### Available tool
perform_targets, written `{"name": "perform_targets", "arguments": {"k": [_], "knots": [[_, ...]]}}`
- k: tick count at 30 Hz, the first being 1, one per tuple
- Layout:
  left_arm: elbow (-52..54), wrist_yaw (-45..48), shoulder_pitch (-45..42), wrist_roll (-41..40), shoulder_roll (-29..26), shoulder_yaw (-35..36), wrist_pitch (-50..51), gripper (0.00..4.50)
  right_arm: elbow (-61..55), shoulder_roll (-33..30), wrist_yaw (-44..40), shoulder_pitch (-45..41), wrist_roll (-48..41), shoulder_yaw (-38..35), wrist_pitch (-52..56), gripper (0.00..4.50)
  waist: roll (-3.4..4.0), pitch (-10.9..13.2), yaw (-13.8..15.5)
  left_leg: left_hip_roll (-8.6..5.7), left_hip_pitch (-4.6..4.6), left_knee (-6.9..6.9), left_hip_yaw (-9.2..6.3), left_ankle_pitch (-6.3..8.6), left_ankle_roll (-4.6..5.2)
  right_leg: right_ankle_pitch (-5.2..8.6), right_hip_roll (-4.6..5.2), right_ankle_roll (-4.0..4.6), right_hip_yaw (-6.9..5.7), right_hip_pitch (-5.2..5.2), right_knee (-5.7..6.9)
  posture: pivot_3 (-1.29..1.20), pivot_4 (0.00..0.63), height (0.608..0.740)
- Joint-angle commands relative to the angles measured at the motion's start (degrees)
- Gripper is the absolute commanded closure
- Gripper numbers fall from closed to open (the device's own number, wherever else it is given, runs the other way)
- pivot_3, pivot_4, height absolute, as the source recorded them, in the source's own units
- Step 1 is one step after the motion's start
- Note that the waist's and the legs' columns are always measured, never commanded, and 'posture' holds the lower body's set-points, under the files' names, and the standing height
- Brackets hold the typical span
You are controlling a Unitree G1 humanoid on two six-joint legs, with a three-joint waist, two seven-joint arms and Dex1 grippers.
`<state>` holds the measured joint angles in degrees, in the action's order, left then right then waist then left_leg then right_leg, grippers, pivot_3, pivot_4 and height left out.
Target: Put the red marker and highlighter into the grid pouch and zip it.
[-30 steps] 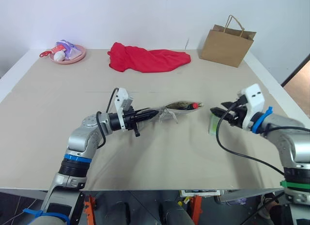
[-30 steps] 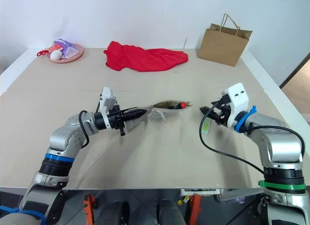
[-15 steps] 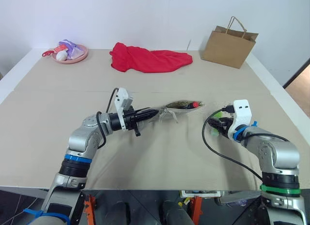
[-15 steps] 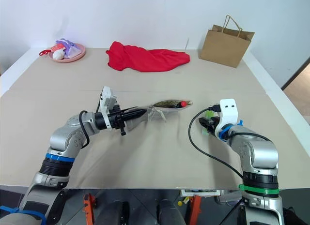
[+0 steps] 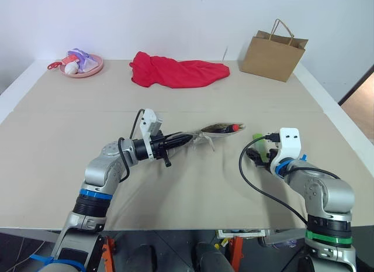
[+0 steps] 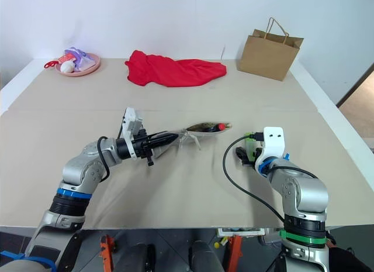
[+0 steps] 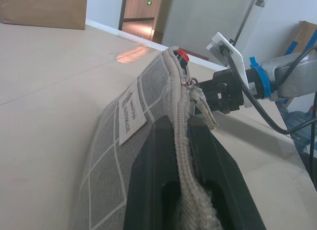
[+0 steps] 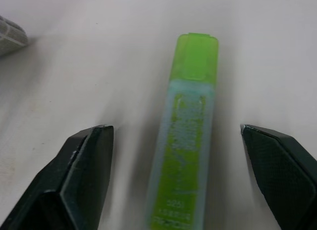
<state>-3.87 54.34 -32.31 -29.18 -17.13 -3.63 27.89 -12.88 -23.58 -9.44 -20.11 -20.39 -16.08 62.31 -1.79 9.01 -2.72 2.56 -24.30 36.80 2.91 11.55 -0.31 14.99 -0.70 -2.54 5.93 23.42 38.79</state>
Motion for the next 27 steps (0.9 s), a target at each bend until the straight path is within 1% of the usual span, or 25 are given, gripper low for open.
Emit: {"name": "perform_targets", "arguments": {"k": [1,2,7,8,12,15,18,23,25,27], "knots": [[1.08,0.45,-1.01,-0.19,0.01,0.33,-1.08,4.5,-0.43,0.47,-0.33,1.15,0.08,0.58,-0.25,0.57,0.0,0.0,0.0,0.0,0.0,0.0,0.0,0.0,0.0,0.02,0.0,-0.04,0.0,0.0,0.0,0.0,0.15,0.74],[0.99,0.52,-1.04,-0.16,-0.02,0.34,-1.15,4.5,-0.34,0.12,-0.67,1.22,0.29,0.88,-0.7,0.88,0.0,0.0,0.0,0.0,0.0,0.0,0.0,0.0,0.0,0.04,0.0,-0.07,0.0,0.0,0.0,0.0,0.15,0.74],[0.96,0.73,-1.05,-0.09,-0.06,0.24,-1.25,4.5,0.02,-2.36,-2.61,0.67,1.48,2.14,-2.99,3.33,0.0,0.0,-0.06,0.03,0.02,-0.01,0.0,0.0,0.0,0.09,-0.03,-0.15,0.01,0.01,0.0,0.0,0.15,0.74],[0.93,0.79,-1.08,-0.09,-0.08,0.22,-1.25,4.5,-0.03,-3.41,-3.37,0.39,2.04,2.78,-4.32,3.46,0.0,0.0,-0.06,0.03,0.02,-0.01,0.0,0.0,0.0,0.09,-0.03,-0.15,0.01,0.01,0.0,0.0,0.15,0.74],[0.82,1.01,-1.15,-0.07,-0.15,0.12,-1.26,4.5,-2.32,-7.76,-7.71,-1.14,3.66,4.72,-11.98,3.43,0.02,0.02,-0.04,0.01,0.01,-0.02,0.01,0.0,0.0,0.12,-0.02,-0.2,0.05,0.05,0.0,0.0,0.15,0.74],[0.8,1.22,-1.12,0.01,-0.24,-0.01,-1.27,4.5,-5.23,-12.28,-13.52,-3.49,2.39,4.19,-16.87,3.43,0.04,0.04,-0.04,-0.01,-0.01,-0.05,0.03,0.0,0.0,0.14,0.01,-0.23,0.08,0.06,-0.05,0.0,0.15,0.74],[0.77,1.49,-1.01,0.15,-0.34,-0.17,-1.4,4.5,-9.84,-19.12,-22.72,-5.28,0.35,3.36,-22.64,3.43,0.17,0.12,0.02,-0.01,-0.03,-0.08,0.01,0.0,0.0,0.14,0.0,-0.24,0.05,0.06,-0.08,0.0,0.15,0.74],[0.82,1.73,-0.91,0.3,-0.54,-0.32,-1.61,4.5,-13.06,-31.61,-36.71,-3.73,-0.87,2.63,-29.46,3.43,0.12,0.1,0.16,0.02,-0.04,-0.23,-0.02,0.01,0.01,0.17,-0.01,-0.21,-0.18,-0.05,-0.35,0.0,0.15,0.74],[0.95,1.77,-0.79,0.3,-0.66,-0.32,-1.66,4.5,-13.79,-35.02,-40.73,-2.52,-1.19,2.49,-30.92,3.43,0.12,0.1,0.19,0.02,-0.05,-0.25,-0.01,0.02,0.02,0.15,0.02,-0.18,-0.18,-0.07,-0.42,0.0,0.15,0.74],[1.12,1.76,-0.68,0.3,-0.74,-0.34,-1.66,4.5,-13.89,-36.98,-42.85,-1.92,-1.03,2.85,-32.26,3.43,0.12,0.1,0.14,0.0,-0.07,-0.25,-0.01,0.02,0.02,0.14,0.07,-0.18,-0.15,-0.07,-0.45,0.0,0.15,0.74]]}}
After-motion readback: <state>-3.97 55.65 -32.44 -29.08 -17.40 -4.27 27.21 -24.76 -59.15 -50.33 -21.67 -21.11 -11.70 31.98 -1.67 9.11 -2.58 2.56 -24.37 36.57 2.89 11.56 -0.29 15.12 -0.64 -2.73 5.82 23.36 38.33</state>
